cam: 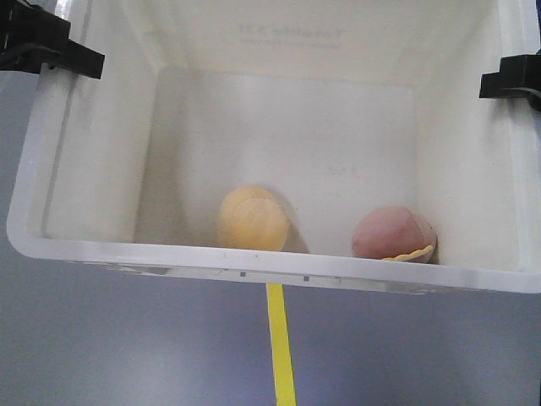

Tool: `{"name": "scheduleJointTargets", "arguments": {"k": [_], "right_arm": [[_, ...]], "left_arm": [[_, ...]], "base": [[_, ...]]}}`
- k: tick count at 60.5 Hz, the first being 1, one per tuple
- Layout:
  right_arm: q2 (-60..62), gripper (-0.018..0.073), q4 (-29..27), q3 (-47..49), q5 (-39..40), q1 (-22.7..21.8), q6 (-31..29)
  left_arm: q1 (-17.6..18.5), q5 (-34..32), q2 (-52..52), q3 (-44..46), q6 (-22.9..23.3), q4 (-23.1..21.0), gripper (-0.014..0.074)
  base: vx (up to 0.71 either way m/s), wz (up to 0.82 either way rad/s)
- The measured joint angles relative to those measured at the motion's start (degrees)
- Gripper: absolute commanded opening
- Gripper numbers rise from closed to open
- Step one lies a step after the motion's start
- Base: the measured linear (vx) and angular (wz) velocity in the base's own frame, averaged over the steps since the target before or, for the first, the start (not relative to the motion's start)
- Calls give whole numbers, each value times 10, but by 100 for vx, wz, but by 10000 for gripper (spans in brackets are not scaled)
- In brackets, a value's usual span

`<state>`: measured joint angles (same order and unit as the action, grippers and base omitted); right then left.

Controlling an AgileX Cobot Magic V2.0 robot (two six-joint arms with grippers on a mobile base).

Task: Place moving items into box and shelve
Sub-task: 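Hold the crate by both rims while the base drives away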

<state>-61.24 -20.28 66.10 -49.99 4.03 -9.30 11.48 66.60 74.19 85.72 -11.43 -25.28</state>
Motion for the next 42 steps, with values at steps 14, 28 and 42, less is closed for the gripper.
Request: {"name": "scheduleJointTargets", "arguments": {"k": [14,28,42], "right_arm": [[0,-6,0,0,0,0,0],[0,-6,0,0,0,0,0],[0,-6,0,0,0,0,0]], "left_arm": [[0,0,0,0,0,0,-6],[0,0,0,0,0,0,-6],[0,0,0,0,0,0,-6]], "base": [[33,-27],[31,-36],[29,-44]]}}
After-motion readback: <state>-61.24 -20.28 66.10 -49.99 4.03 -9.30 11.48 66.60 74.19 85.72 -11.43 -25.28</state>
